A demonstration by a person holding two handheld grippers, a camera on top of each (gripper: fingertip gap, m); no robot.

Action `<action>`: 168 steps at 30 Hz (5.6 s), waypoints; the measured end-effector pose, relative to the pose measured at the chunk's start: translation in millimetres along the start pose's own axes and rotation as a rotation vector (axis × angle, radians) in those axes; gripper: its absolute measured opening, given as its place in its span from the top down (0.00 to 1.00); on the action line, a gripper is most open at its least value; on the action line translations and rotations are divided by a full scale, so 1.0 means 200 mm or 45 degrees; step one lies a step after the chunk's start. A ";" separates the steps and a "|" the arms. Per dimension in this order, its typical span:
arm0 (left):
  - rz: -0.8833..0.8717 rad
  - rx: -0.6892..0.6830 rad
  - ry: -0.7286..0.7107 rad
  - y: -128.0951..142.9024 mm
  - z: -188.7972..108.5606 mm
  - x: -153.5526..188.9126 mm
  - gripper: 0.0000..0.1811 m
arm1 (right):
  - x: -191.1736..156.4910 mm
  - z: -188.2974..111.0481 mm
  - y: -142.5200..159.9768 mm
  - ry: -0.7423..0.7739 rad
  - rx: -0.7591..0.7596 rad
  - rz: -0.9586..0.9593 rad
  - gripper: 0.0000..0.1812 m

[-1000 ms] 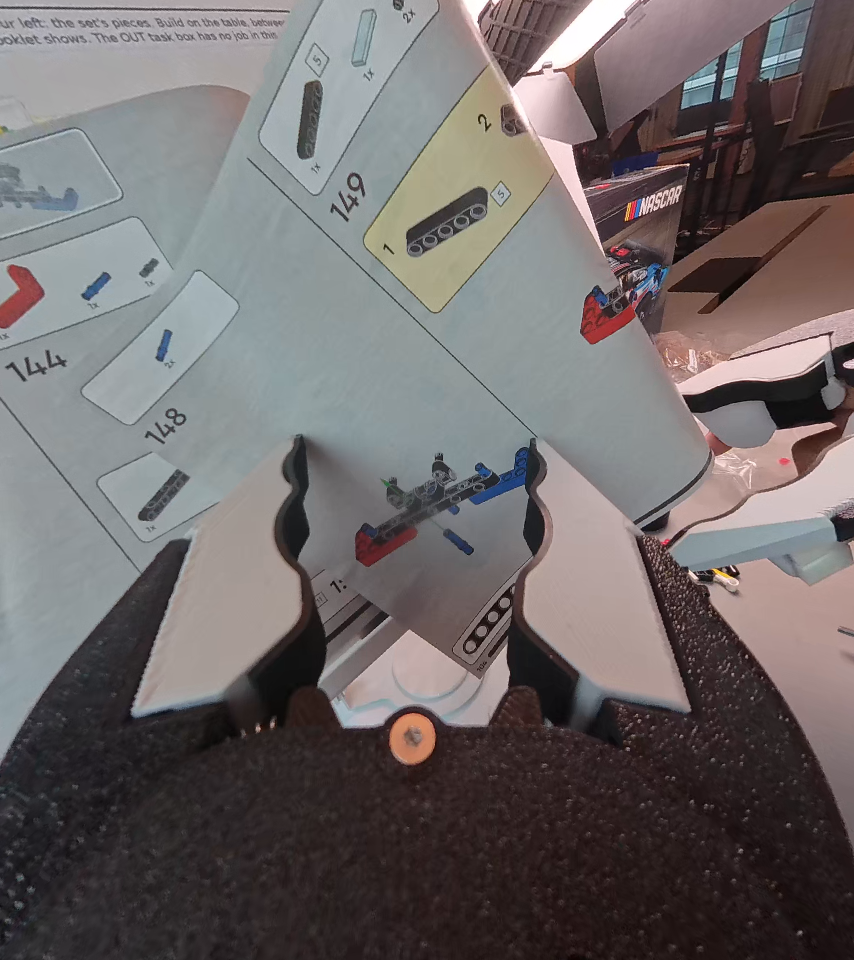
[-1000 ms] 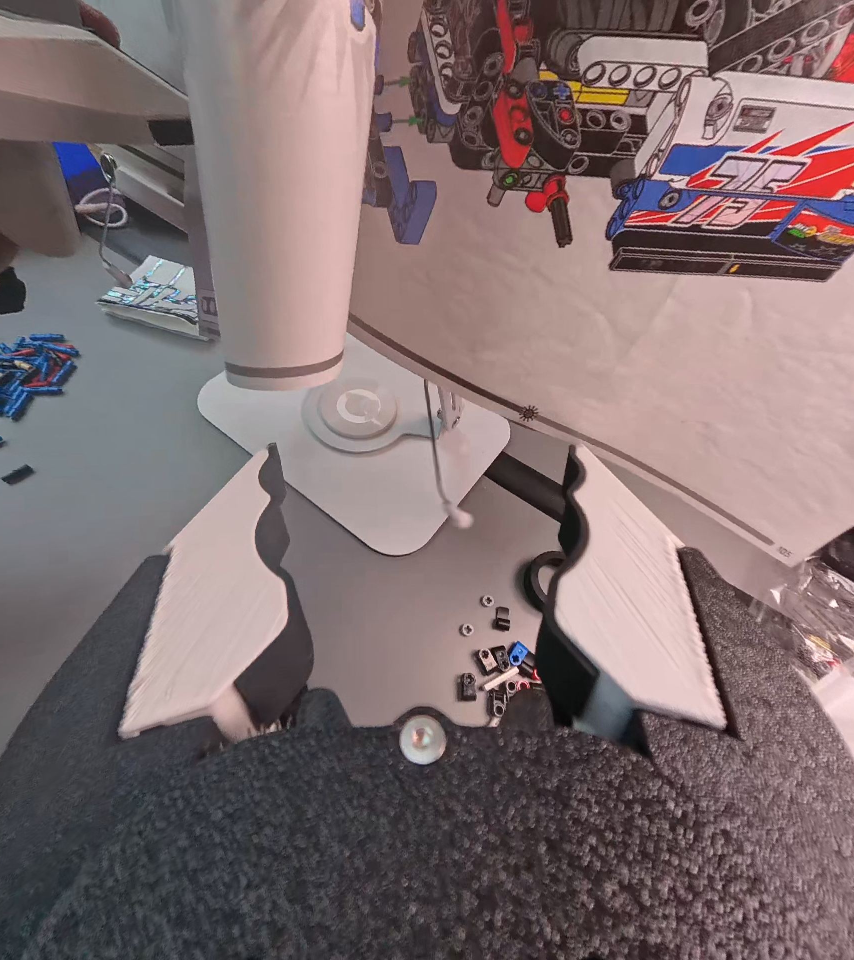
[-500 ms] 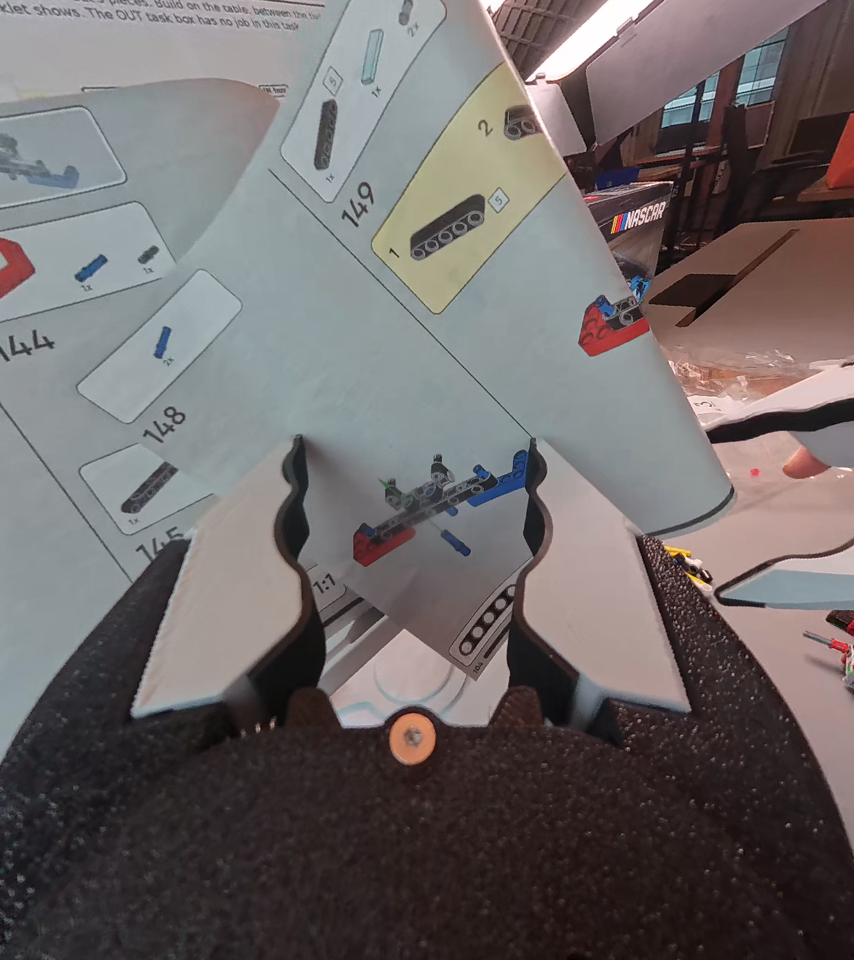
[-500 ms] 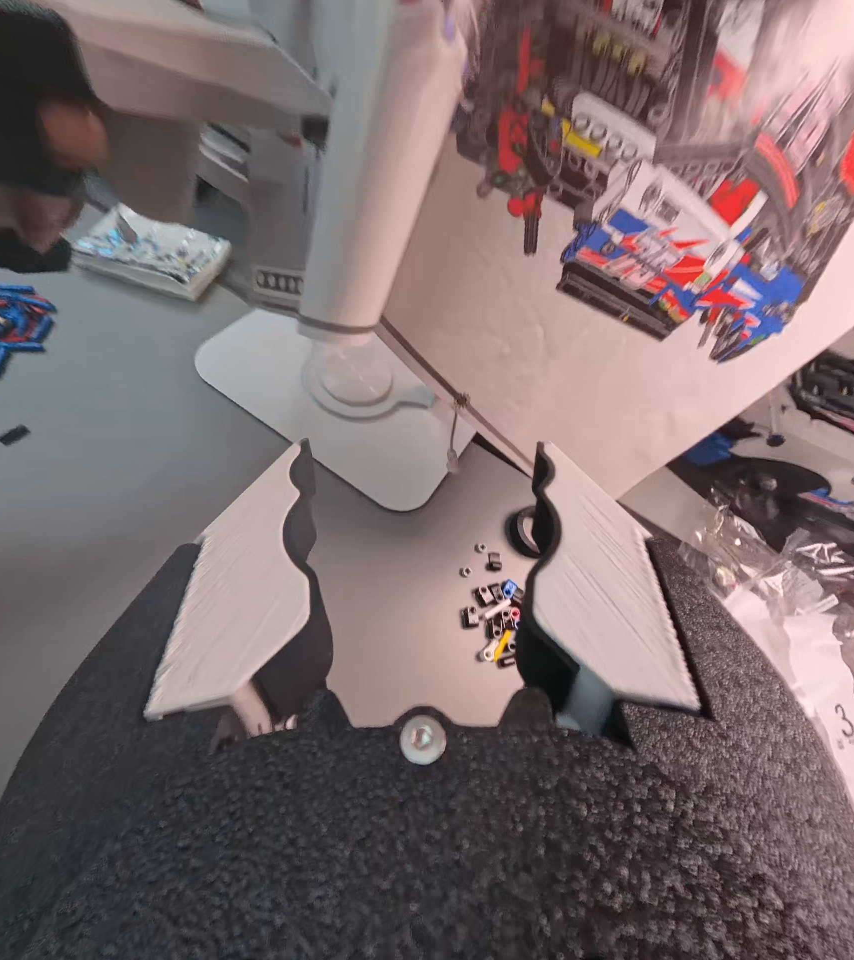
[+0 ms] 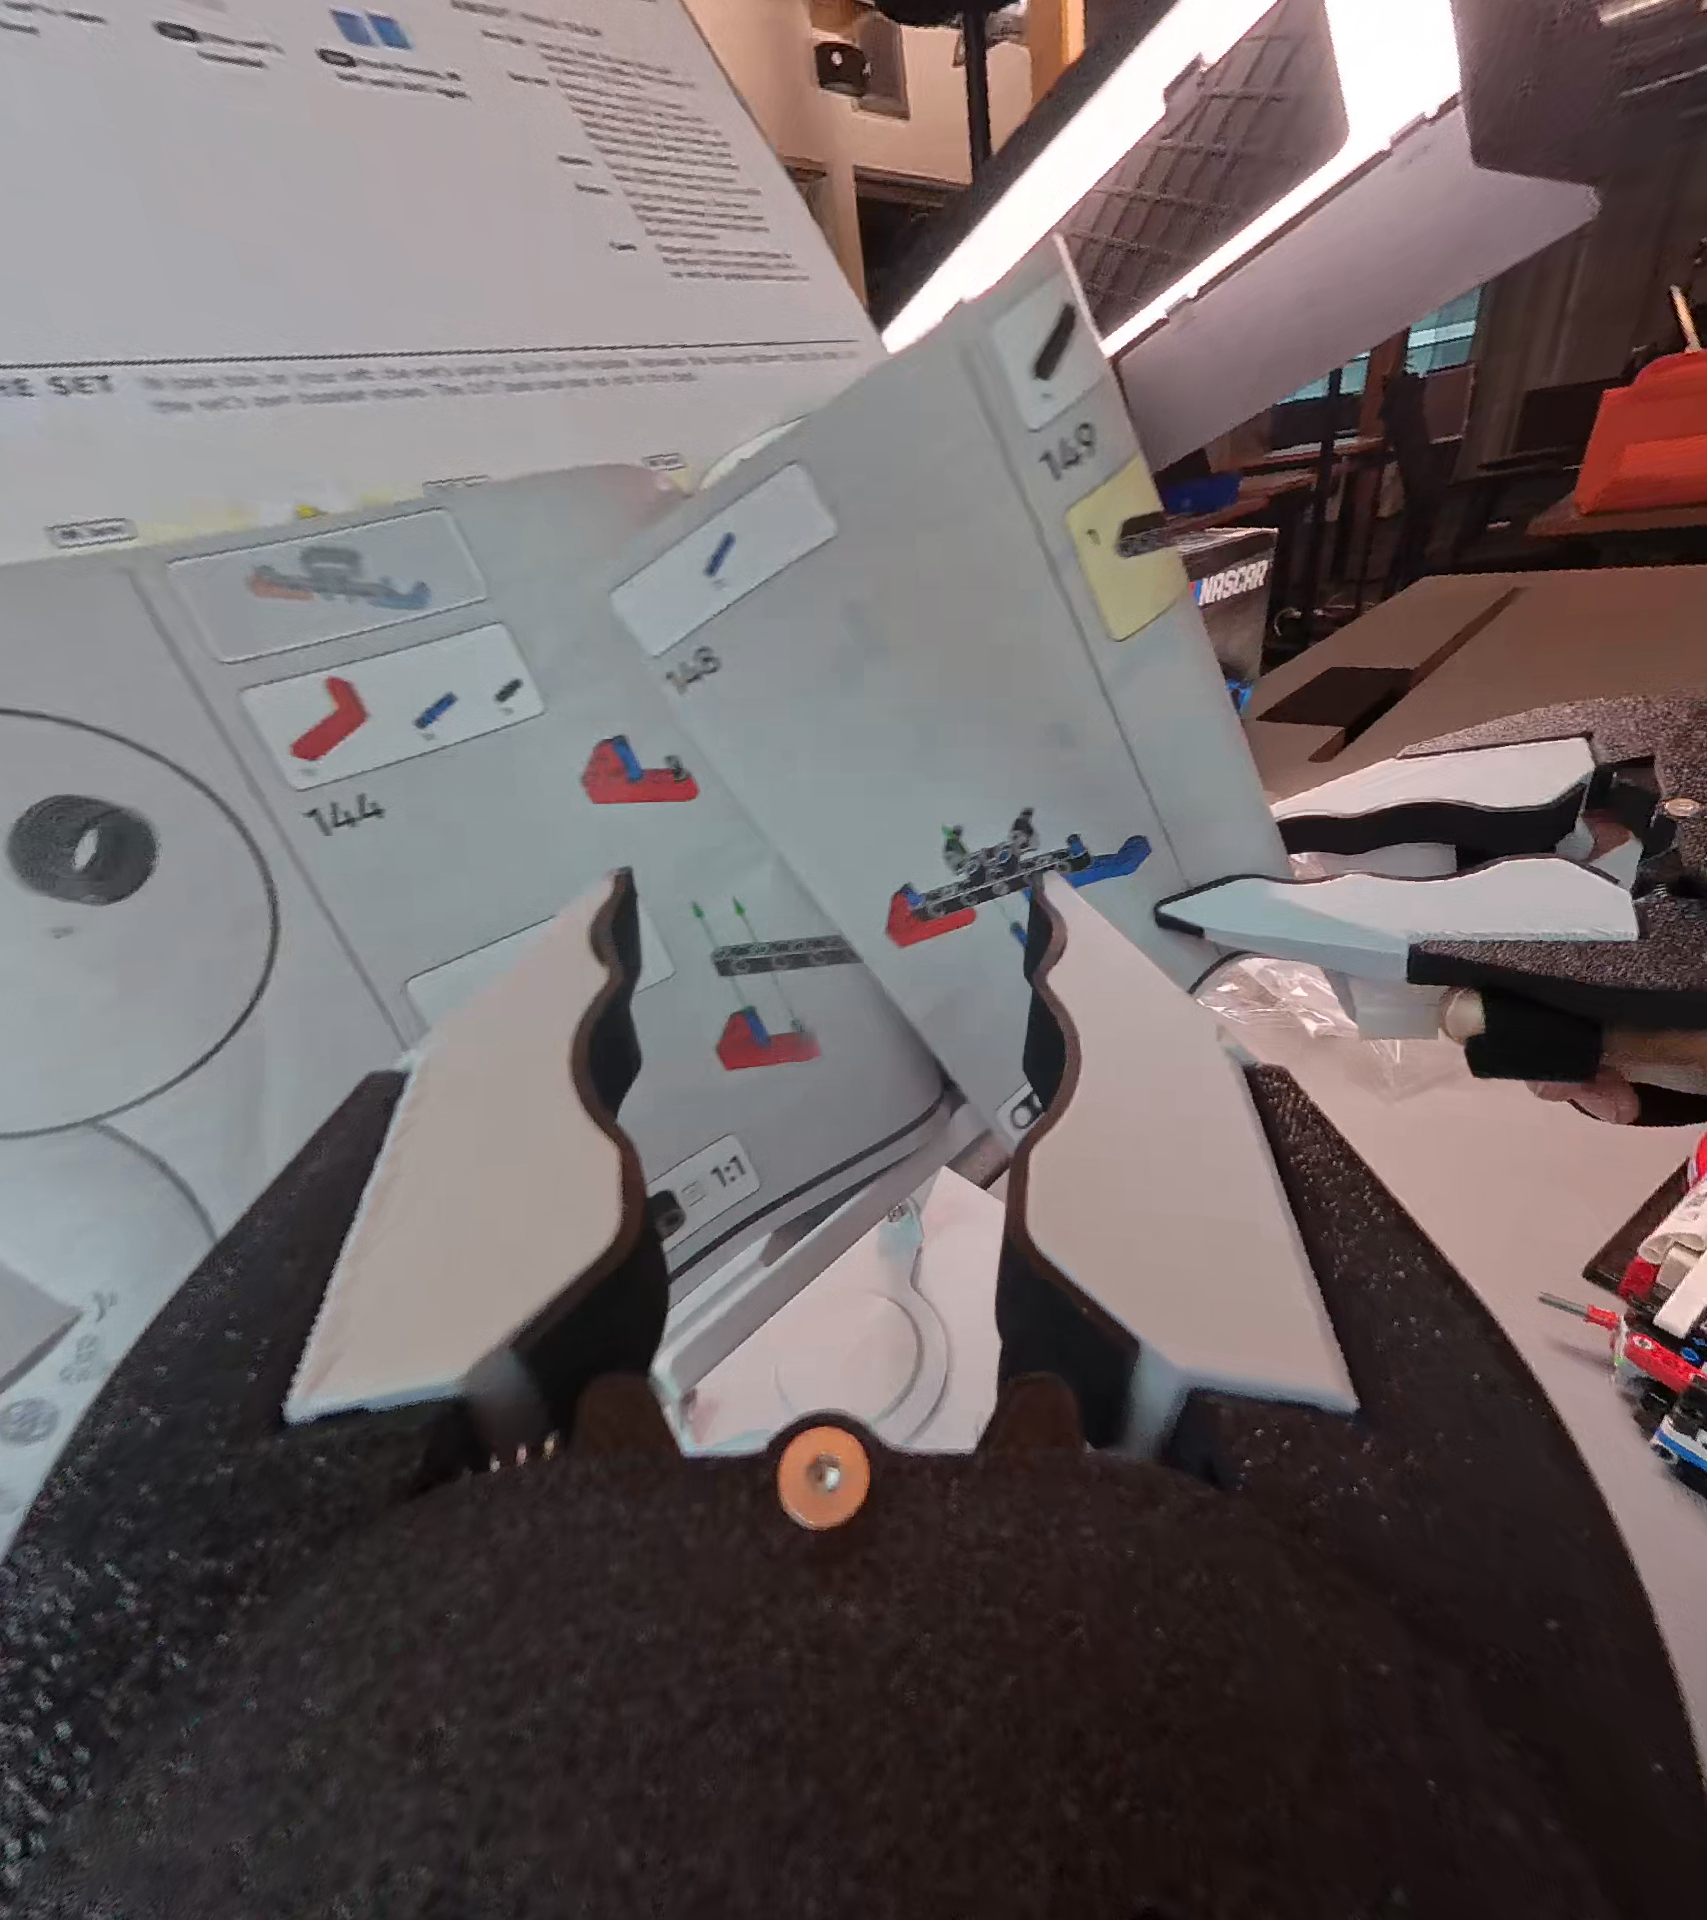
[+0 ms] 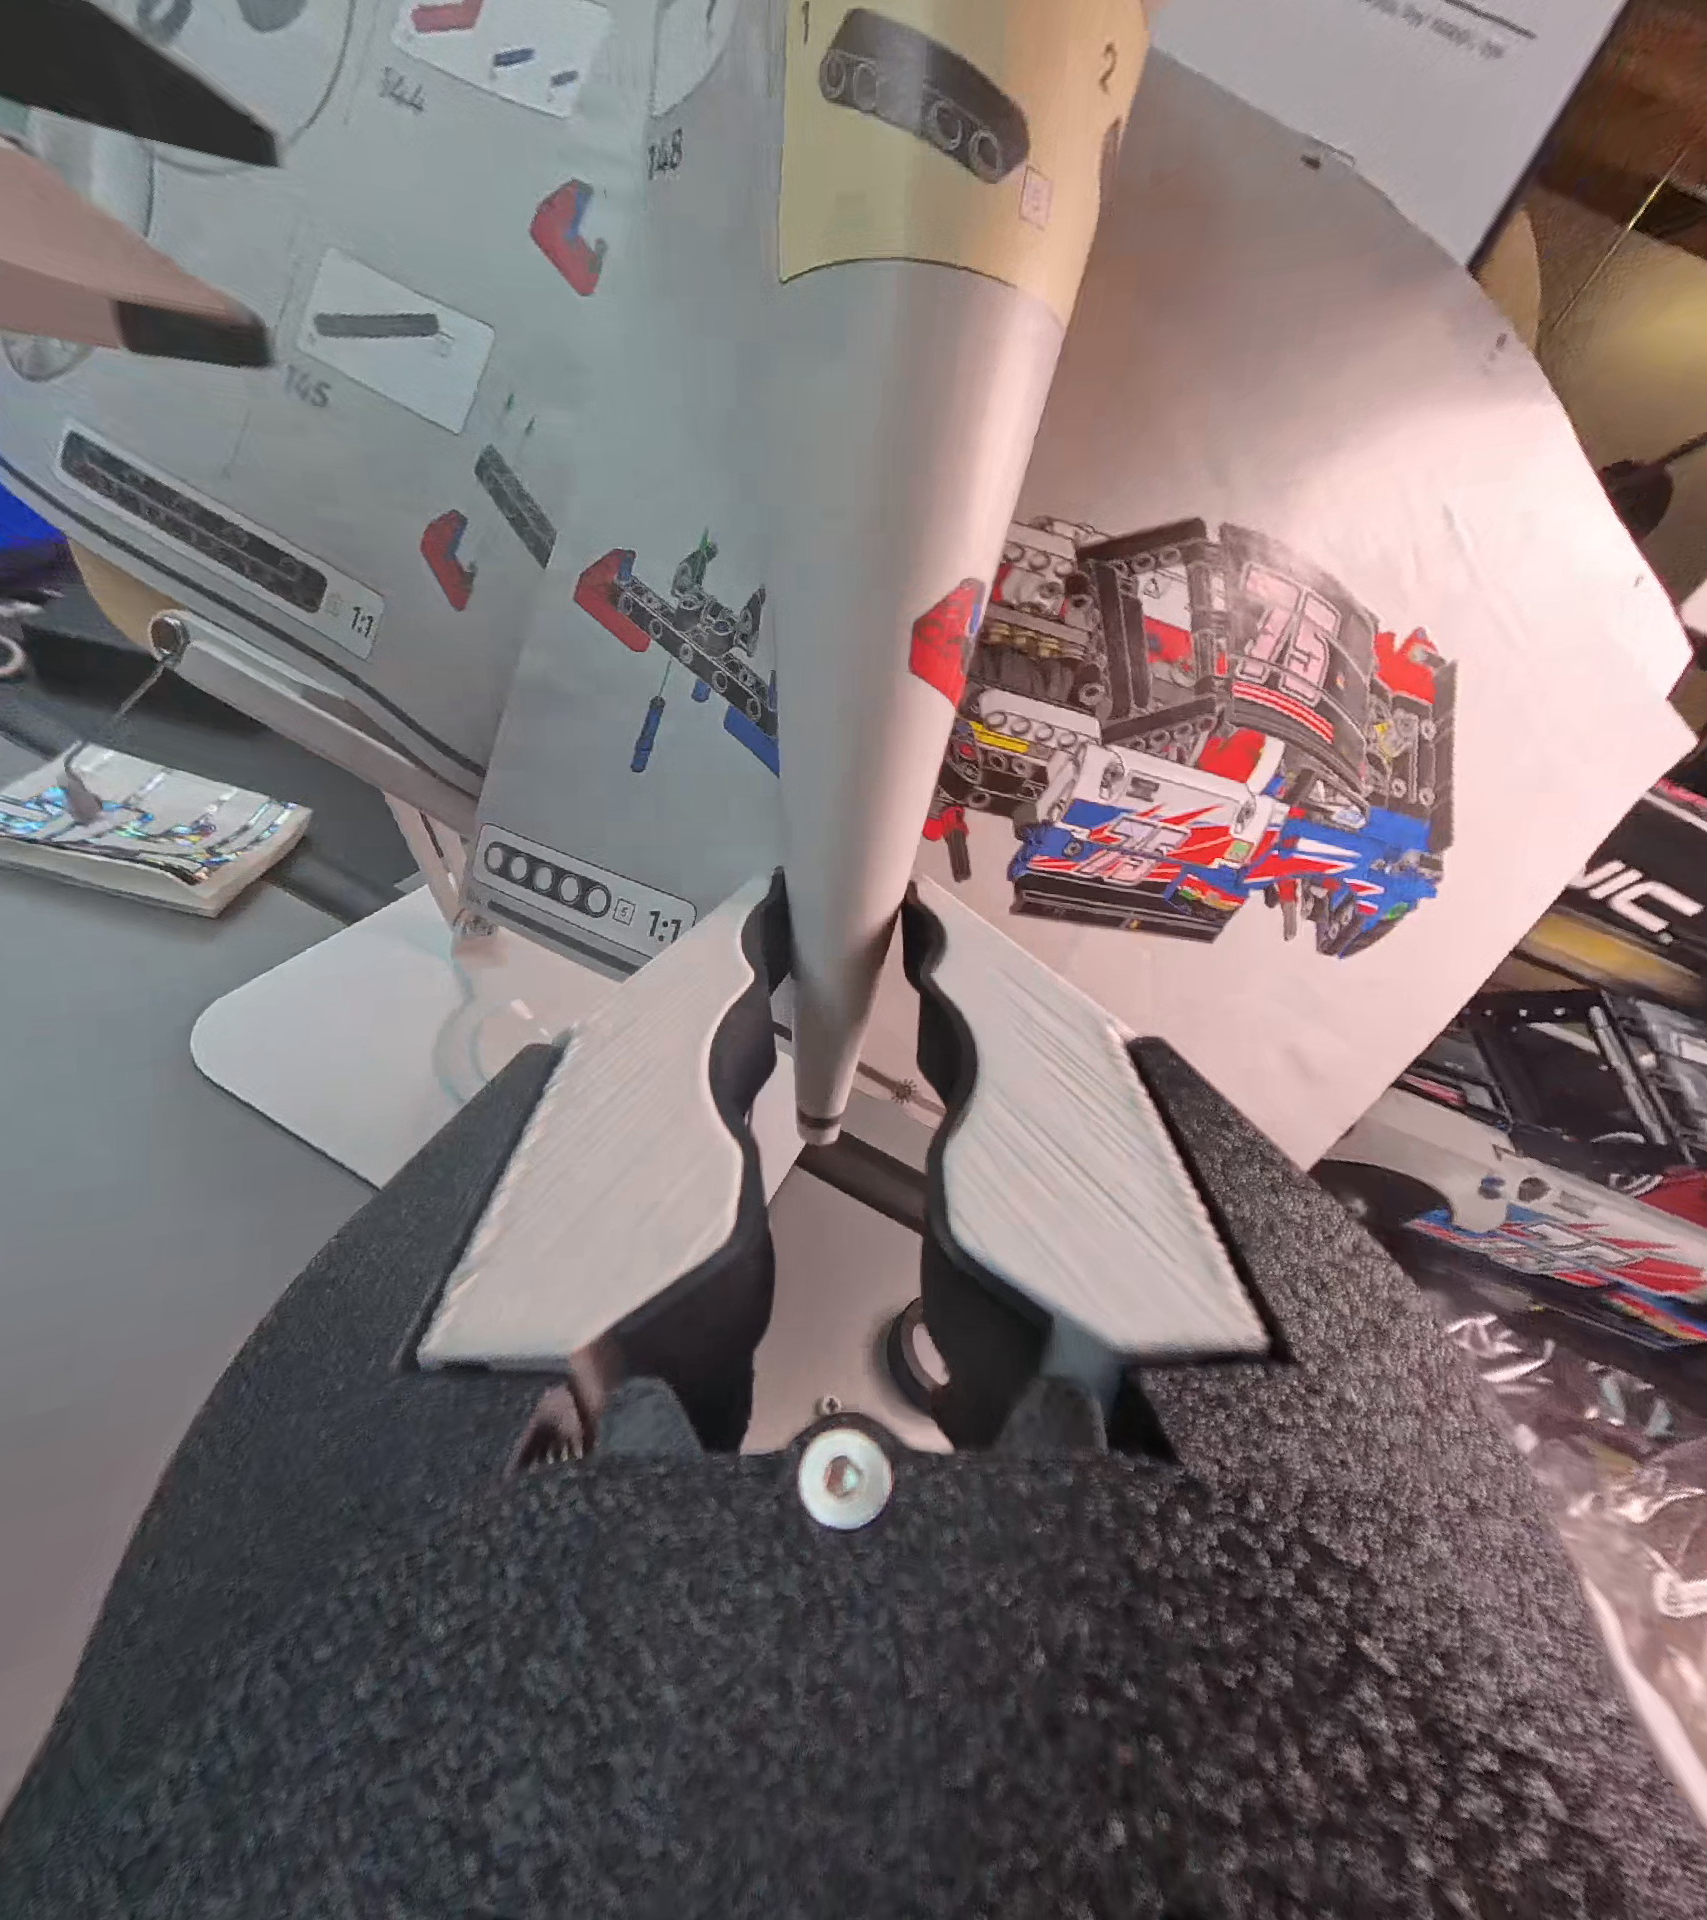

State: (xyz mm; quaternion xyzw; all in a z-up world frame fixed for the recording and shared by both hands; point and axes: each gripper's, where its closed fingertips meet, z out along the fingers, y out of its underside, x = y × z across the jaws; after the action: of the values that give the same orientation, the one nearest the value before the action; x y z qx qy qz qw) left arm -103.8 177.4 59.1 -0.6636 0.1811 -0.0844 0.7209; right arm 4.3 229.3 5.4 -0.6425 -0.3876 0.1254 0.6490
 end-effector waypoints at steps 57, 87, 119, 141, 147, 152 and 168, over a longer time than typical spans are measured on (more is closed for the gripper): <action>-0.287 -0.068 -0.404 0.33 -0.17 -0.28 0.79 | 0.03 0.21 -0.01 0.164 0.104 0.047 0.74; -0.539 -0.063 -0.452 0.55 -0.35 -0.52 0.70 | 0.10 0.18 0.02 0.111 0.105 0.027 0.66; -0.373 -0.001 -0.572 0.50 -0.41 -0.52 0.70 | 0.08 0.24 -0.04 0.082 0.089 -0.123 0.67; 0.016 -0.184 -0.068 0.24 0.26 0.22 0.99 | 0.07 0.20 0.00 0.006 0.120 -0.085 0.69; 0.205 -0.390 -0.199 0.28 0.43 0.18 1.00 | 0.10 0.17 0.07 -0.001 0.054 -0.131 0.72; 0.281 -0.420 -0.217 0.29 0.44 0.18 1.00 | 0.05 0.07 0.22 -0.036 -0.019 -0.047 0.75; 0.383 -0.451 -0.239 0.31 0.46 0.18 1.00 | 0.07 0.08 0.34 0.286 -0.323 -0.955 1.00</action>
State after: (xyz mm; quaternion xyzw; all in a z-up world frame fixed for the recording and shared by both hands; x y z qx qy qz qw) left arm -44.8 255.4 -2.3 -0.7501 0.2221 0.1187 0.6115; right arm 26.3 259.6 -55.1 -0.5411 -0.5341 -0.2396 0.6038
